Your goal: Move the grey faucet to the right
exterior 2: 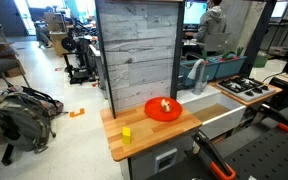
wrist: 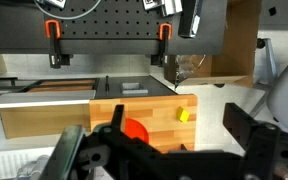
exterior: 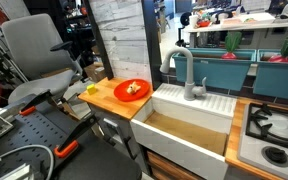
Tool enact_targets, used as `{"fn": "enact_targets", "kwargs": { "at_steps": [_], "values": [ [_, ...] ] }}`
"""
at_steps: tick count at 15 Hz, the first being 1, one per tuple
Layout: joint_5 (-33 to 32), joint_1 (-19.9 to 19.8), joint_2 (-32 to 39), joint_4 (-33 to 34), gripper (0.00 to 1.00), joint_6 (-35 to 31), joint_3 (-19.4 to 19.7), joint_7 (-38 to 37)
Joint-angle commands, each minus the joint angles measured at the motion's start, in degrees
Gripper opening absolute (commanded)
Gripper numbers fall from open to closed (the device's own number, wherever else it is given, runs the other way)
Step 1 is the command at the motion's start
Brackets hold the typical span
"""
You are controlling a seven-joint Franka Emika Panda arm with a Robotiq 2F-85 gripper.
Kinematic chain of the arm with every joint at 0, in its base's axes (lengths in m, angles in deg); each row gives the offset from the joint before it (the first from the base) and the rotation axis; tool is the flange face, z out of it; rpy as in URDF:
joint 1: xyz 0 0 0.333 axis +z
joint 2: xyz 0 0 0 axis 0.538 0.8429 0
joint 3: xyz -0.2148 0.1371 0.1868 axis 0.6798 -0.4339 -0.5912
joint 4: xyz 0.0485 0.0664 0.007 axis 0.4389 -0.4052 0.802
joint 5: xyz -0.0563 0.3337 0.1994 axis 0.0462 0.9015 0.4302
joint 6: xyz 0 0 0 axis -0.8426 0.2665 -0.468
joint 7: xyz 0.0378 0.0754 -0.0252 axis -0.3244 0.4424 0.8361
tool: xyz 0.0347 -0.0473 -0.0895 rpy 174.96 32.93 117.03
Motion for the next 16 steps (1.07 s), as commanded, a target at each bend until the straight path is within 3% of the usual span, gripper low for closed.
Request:
{"fn": "enact_targets", "kwargs": {
  "at_steps": [1, 8, 16],
  "values": [
    [2.5, -1.3, 1.6, 0.2, 1.0, -5.1, 0.5, -1.4],
    [3.6, -5.7, 17.1, 4.6, 1.0, -23.0, 3.9, -3.6],
    [13.5, -10.5, 39.3, 17.1, 1.0, -32.5, 6.1, -2.0]
  ]
}}
